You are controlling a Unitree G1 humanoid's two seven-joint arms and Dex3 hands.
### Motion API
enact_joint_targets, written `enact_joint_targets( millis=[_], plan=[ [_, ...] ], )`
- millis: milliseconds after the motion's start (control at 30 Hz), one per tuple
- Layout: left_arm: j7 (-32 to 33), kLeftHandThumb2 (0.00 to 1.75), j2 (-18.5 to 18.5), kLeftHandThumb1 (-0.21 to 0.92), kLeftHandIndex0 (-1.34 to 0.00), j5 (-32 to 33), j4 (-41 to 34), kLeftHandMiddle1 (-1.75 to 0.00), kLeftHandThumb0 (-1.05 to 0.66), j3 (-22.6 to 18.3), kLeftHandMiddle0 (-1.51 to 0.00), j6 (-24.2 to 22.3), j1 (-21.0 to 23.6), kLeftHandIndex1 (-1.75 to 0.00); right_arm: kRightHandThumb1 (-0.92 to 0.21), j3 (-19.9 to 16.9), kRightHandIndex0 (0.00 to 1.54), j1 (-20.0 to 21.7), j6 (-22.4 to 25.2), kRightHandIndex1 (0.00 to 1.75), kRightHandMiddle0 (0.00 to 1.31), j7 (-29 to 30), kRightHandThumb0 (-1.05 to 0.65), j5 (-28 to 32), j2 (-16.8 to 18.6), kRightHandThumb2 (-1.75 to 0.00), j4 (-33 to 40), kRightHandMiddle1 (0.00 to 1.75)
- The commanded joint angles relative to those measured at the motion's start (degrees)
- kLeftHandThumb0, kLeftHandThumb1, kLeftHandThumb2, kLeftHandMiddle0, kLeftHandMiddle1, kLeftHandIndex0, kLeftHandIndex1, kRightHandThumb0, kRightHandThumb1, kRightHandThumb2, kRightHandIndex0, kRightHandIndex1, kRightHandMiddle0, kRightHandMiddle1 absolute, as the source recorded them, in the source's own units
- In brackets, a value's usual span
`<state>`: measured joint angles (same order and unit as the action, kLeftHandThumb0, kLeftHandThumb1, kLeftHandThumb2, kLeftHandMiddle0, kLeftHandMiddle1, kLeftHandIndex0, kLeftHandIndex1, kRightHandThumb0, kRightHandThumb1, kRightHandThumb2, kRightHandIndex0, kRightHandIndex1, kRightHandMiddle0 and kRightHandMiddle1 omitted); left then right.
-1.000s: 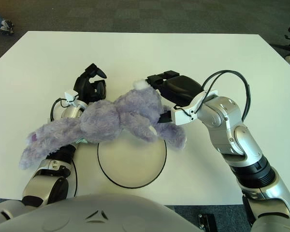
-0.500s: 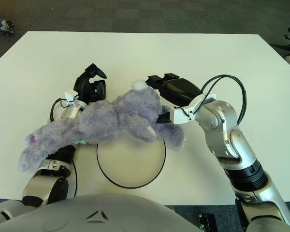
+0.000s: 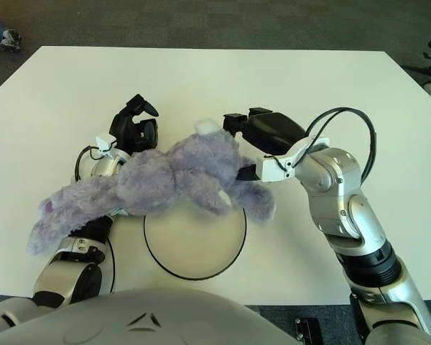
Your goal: Put the doll into the plate.
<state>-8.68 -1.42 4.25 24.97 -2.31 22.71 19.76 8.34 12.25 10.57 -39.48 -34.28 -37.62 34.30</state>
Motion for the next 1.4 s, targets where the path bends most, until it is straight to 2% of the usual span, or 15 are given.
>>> enact_joint_targets(
  millis=[0,100,200,233,333,500,767,1000,1367],
  plan=[
    [-0.09,1.21,0.13,0.4,-0.55,0.67,0.16,-1.75,-0.45,-0.26,-1.21,-0.3,-0.34,-1.75,-0.31,-0.58,0.49,0.08,0.93,1.75,0.66,-0.22,-0.01,0.39,0.39,-1.22,0.8,1.46],
    [-0.31,1.22,0.19,0.4,-0.55,0.83,0.36,-1.75,-0.45,-0.3,-1.22,-0.14,-0.23,-1.75,-0.25,-1.12,0.56,-0.01,2.1,1.75,0.69,0.01,-0.01,0.69,1.16,-1.3,1.4,1.45],
    [-0.31,1.22,0.26,0.4,-0.55,0.77,0.43,-1.75,-0.45,-0.27,-1.22,-0.09,-0.2,-1.75,-0.21,-1.41,0.62,1.31,3.44,1.75,0.72,-2.29,0.0,0.34,-0.25,-1.34,2.59,1.42],
    [-0.31,1.22,0.29,0.4,-0.55,0.73,0.47,-1.75,-0.45,-0.26,-1.22,-0.05,-0.19,-1.75,-0.19,-1.62,0.64,1.14,3.33,1.75,0.72,-1.47,0.0,0.78,0.42,-1.35,2.39,1.41],
    [-0.27,1.22,0.37,0.4,-0.55,0.61,0.55,-1.75,-0.45,-0.23,-1.22,-0.11,-0.16,-1.75,-0.18,-1.98,0.68,0.85,3.45,1.75,0.74,0.02,0.0,2.04,2.21,-1.35,2.07,1.35],
    [-0.3,1.21,0.4,0.4,-0.55,0.62,0.58,-1.75,-0.45,-0.22,-1.22,-0.15,-0.15,-1.75,-0.17,-2.52,0.71,1.16,4.68,1.75,0.75,-0.15,-0.01,2.87,2.89,-1.36,2.88,1.32],
    [-0.13,1.2,0.26,0.41,-0.54,0.7,0.58,-1.75,-0.45,-0.31,-1.21,-0.15,-0.12,-1.75,-0.13,-5.34,0.75,2.41,12.75,1.75,0.74,-3.7,-0.01,4.85,2.62,-1.41,7.88,1.36],
    [-0.1,1.2,0.31,0.41,-0.54,0.72,0.58,-1.75,-0.45,-0.42,-1.21,-0.33,-0.09,-1.75,-0.11,-5.4,0.77,3.56,16.77,1.75,0.74,-3.88,-0.01,5.52,2.8,-1.44,9.08,1.38],
    [0.07,1.21,0.49,0.4,-0.55,0.19,0.65,-1.75,-0.45,-0.28,-1.21,0.04,-0.1,-1.75,-0.11,-7.85,0.79,3.73,21.85,1.74,0.69,-5.97,-0.01,8.67,0.42,-1.46,11.4,1.44]
  ],
)
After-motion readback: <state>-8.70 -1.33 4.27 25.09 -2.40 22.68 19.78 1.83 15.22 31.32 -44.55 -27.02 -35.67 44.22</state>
